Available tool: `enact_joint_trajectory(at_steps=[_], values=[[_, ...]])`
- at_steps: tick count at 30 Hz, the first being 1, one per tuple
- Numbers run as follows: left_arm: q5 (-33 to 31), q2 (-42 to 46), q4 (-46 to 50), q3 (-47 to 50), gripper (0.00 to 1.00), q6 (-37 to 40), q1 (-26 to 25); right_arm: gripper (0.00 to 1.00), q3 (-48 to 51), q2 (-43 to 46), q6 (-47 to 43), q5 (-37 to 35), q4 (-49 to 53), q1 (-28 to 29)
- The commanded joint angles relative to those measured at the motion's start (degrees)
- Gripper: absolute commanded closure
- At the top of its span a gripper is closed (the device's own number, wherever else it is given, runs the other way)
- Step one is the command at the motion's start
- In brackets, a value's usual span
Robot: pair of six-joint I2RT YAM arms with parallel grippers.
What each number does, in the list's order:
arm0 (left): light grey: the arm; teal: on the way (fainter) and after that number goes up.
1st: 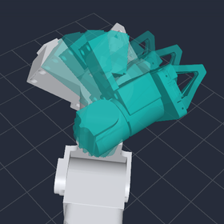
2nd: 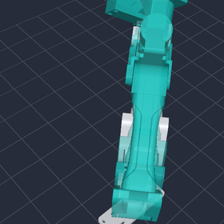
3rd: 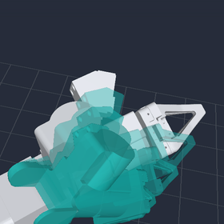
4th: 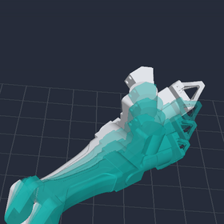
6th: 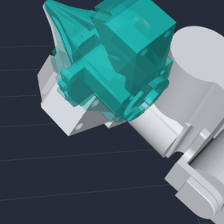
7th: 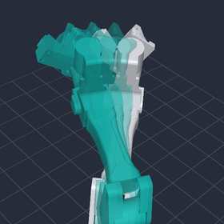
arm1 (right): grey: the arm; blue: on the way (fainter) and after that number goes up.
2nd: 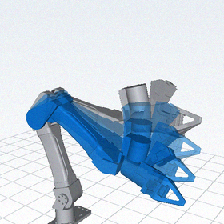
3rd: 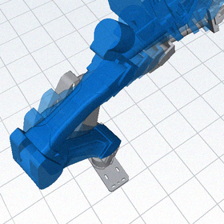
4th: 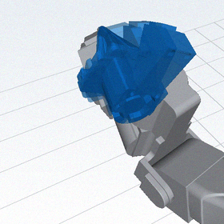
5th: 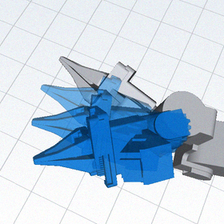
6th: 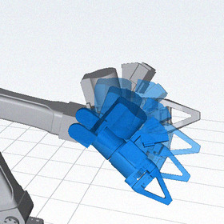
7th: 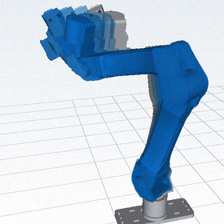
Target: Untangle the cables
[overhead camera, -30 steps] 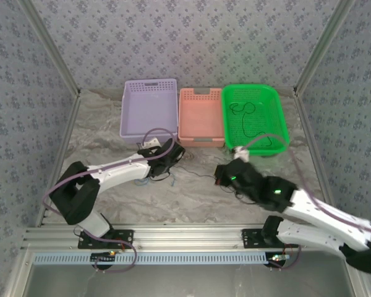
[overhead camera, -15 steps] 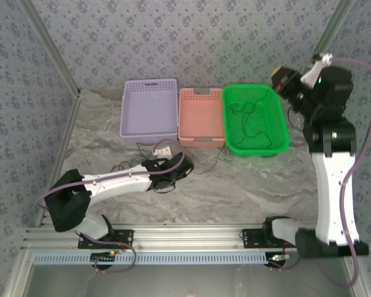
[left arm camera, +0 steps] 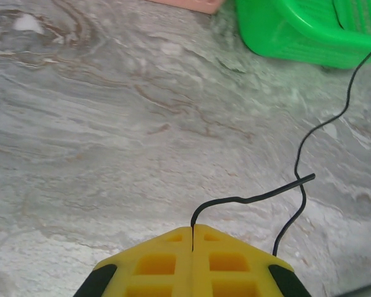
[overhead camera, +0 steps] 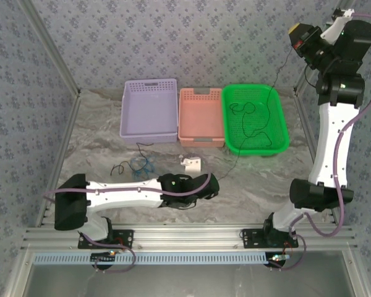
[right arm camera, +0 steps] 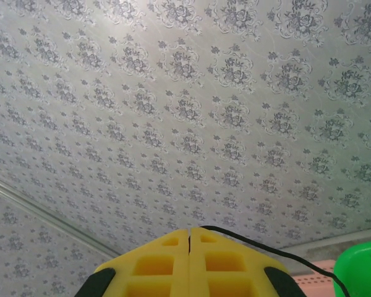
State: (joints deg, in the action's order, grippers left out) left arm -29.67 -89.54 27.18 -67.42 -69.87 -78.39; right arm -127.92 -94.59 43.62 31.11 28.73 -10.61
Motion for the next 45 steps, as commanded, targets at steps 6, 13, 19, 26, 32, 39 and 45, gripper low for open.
enact_joint_trajectory(at_steps=[6,13,19,26,32,39,45], values=[[0.6,-4.4,-6.8,-9.8,1.0,11.0,2.2,1.0,-4.4,-4.9,2.0,4.6,-3.9,-0.7],[10.3,-13.6,-12.5,-20.7,1.0,17.6,8.9,1.0,-7.5,-8.7,2.4,4.0,-6.0,-1.6],[15.8,-23.1,-14.1,-31.6,1.0,21.2,13.3,1.0,-10.6,-12.8,2.6,3.6,-7.1,-2.4],[19.6,-36.1,-13.2,-44.8,1.0,22.3,17.7,1.0,-9.5,-16.2,-0.2,3.8,-6.5,-2.4],[19.8,-45.3,-7.2,-55.7,1.0,22.0,18.8,1.0,0.7,-15.0,-5.6,1.2,-5.9,-0.6],[20.9,-50.3,-0.1,-64.5,0.63,22.5,18.8,1.0,12.6,-16.2,-10.6,-3.0,-7.5,2.4],[16.5,-44.2,1.4,-61.2,0.44,23.9,18.0,1.0,19.0,-17.6,-11.2,-3.7,-9.3,3.2]])
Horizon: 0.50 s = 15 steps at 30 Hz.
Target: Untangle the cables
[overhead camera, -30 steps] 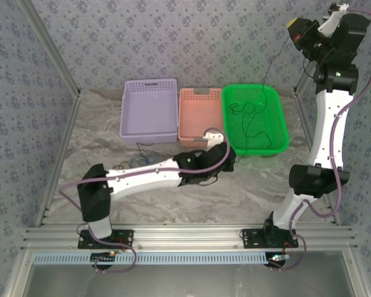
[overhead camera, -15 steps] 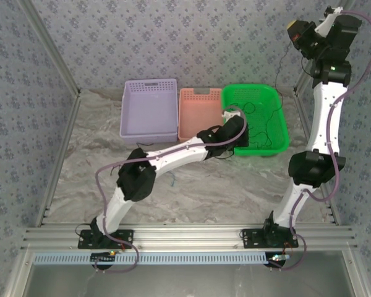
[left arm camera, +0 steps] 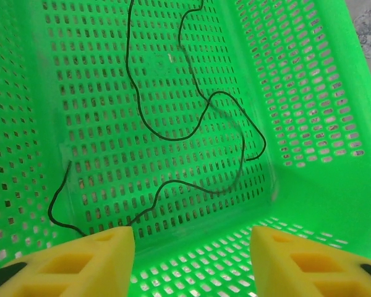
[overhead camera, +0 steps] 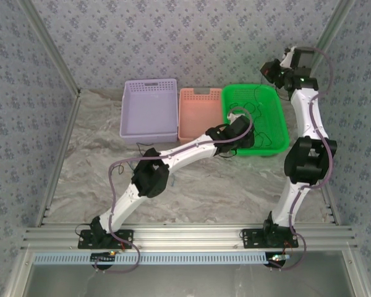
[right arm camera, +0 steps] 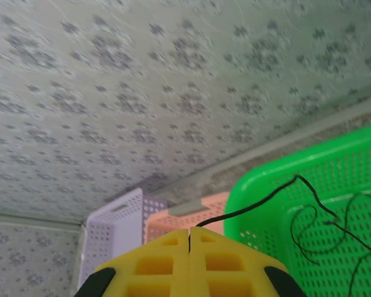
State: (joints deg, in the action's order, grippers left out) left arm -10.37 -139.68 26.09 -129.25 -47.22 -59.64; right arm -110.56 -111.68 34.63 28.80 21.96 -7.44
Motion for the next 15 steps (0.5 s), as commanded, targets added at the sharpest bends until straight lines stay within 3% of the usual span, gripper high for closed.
enact_joint_trajectory(at_steps=[1,5,15], values=[[-3.9,7.5,2.4,2.1,0.44,1.0,-0.7,1.0,2.1,-0.6,-2.3,-1.7,-2.3,0.2],[-6.9,14.5,1.1,9.7,0.43,-0.5,0.1,1.0,4.7,-1.1,-2.3,-3.1,-2.0,1.0],[-5.0,32.1,-6.8,34.9,0.48,-1.8,4.2,1.0,8.6,-3.3,-2.7,-9.5,3.2,2.8]])
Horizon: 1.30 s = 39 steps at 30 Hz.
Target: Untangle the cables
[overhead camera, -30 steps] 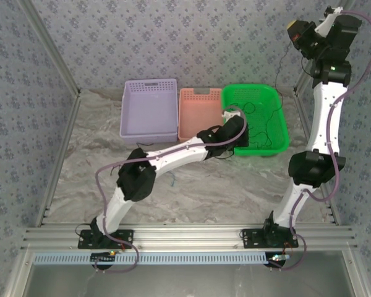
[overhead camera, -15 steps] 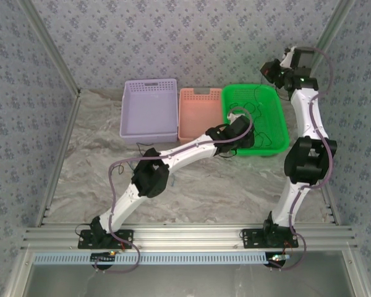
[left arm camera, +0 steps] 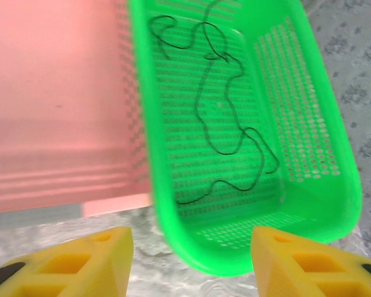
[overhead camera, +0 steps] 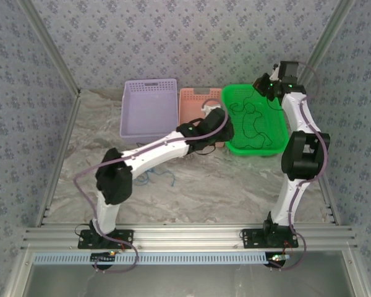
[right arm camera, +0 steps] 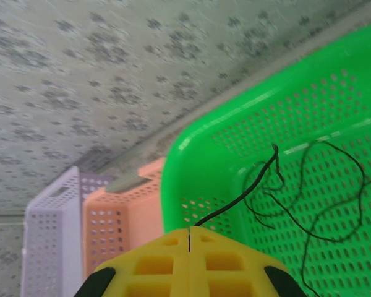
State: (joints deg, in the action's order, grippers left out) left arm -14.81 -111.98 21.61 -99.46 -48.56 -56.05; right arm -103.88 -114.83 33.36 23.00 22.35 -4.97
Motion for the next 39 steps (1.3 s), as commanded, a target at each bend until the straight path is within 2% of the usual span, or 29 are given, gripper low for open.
enact_joint_trajectory(at_steps=[1,5,9,13,18,22,24,26,31,35,39], values=[[-0.7,6.4,-3.1,7.7,0.48,-0.5,0.7,1.0,2.9,0.3,-1.7,-5.0,3.1,0.5],[-1.8,16.1,-3.3,18.6,0.48,-1.4,1.4,1.0,4.4,0.7,-2.2,-7.3,5.0,0.8],[-1.1,25.8,-1.6,27.8,0.48,-2.5,3.4,0.6,5.1,1.4,-3.2,-6.3,5.3,1.0],[0.4,34.4,3.1,34.8,0.48,-4.4,7.6,0.41,7.5,6.8,-4.2,-8.6,4.9,1.5],[1.4,44.6,10.6,41.0,0.48,-5.5,12.8,0.38,9.8,14.6,-4.3,-10.1,6.2,1.8],[2.1,50.5,18.8,44.5,0.47,-6.6,17.6,0.41,16.0,23.1,-5.6,-11.7,5.8,5.1],[3.8,52.4,21.2,46.9,0.47,-6.8,20.8,0.44,20.4,27.9,-6.2,-12.2,5.1,9.3],[4.6,54.0,23.1,49.7,0.46,-7.1,23.8,0.47,25.3,32.5,-6.6,-14.5,4.9,15.8],[9.0,57.4,24.7,56.6,0.47,-6.8,32.7,0.48,40.9,40.2,-5.3,-21.8,0.1,38.7],[10.3,58.9,24.1,60.8,0.46,-6.5,35.7,0.43,46.0,37.3,-4.5,-25.7,-2.5,54.7],[11.5,57.7,20.0,64.8,0.44,-8.4,36.2,0.41,46.3,29.8,-5.7,-25.0,-5.5,61.1]])
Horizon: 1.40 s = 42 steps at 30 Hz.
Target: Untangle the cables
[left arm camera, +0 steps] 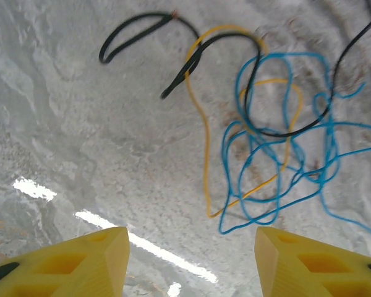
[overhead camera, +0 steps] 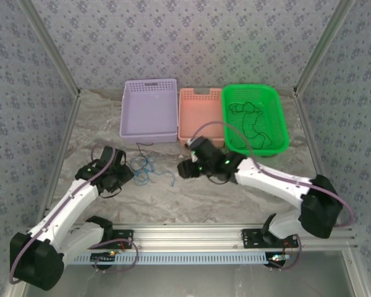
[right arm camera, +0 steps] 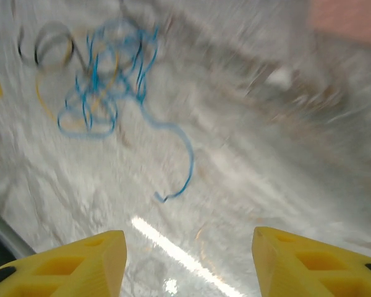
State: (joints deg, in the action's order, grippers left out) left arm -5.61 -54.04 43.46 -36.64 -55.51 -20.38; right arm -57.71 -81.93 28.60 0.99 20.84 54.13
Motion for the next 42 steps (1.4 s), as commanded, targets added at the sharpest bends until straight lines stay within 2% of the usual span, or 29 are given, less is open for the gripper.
enact_joint_trajectory(at_steps=[1,5,10,18,26,27,29,31,34,37,42], values=[[3.2,-0.8,-4.0,2.9,0.43,-2.1,0.8,0.41,-0.5,-5.3,-1.4,-2.4,-4.5,2.4],[5.5,-7.3,-11.1,3.1,0.43,-3.0,1.5,0.41,-4.3,-13.6,-3.1,-1.0,-4.6,2.3],[6.4,-14.8,-17.0,2.1,0.43,-3.2,2.0,0.43,-8.1,-20.0,-2.8,1.0,-5.4,1.0],[3.8,-18.8,-20.3,3.6,0.52,-4.1,2.0,0.53,-10.1,-26.0,-1.1,3.6,-8.0,-0.2],[1.9,-20.5,-23.9,5.2,0.78,-4.1,2.0,0.65,-10.1,-28.3,0.5,4.8,-10.4,0.4],[1.8,-20.8,-23.9,5.1,0.81,-3.9,2.0,0.69,-10.1,-28.4,0.7,4.6,-10.5,0.5],[1.1,-20.6,-23.6,5.0,0.9,-3.7,2.1,0.84,-9.6,-28.2,0.9,3.9,-10.6,0.5],[-0.1,-19.6,-22.8,4.9,1.0,-3.6,2.0,0.99,-8.6,-26.6,0.9,2.3,-10.7,0.5],[-2.8,-17.2,-20.6,4.8,1.0,-3.1,2.1,1.0,-5.4,-21.2,0.8,-3.0,-8.4,0.4],[-4.3,-15.5,-18.8,4.5,1.0,-2.2,2.3,1.0,-0.2,-12.0,1.2,-8.7,-5.1,-0.7],[-4.6,-15.5,-18.4,4.5,1.0,-1.4,3.0,1.0,7.1,6.4,1.5,-11.7,2.0,-5.4]])
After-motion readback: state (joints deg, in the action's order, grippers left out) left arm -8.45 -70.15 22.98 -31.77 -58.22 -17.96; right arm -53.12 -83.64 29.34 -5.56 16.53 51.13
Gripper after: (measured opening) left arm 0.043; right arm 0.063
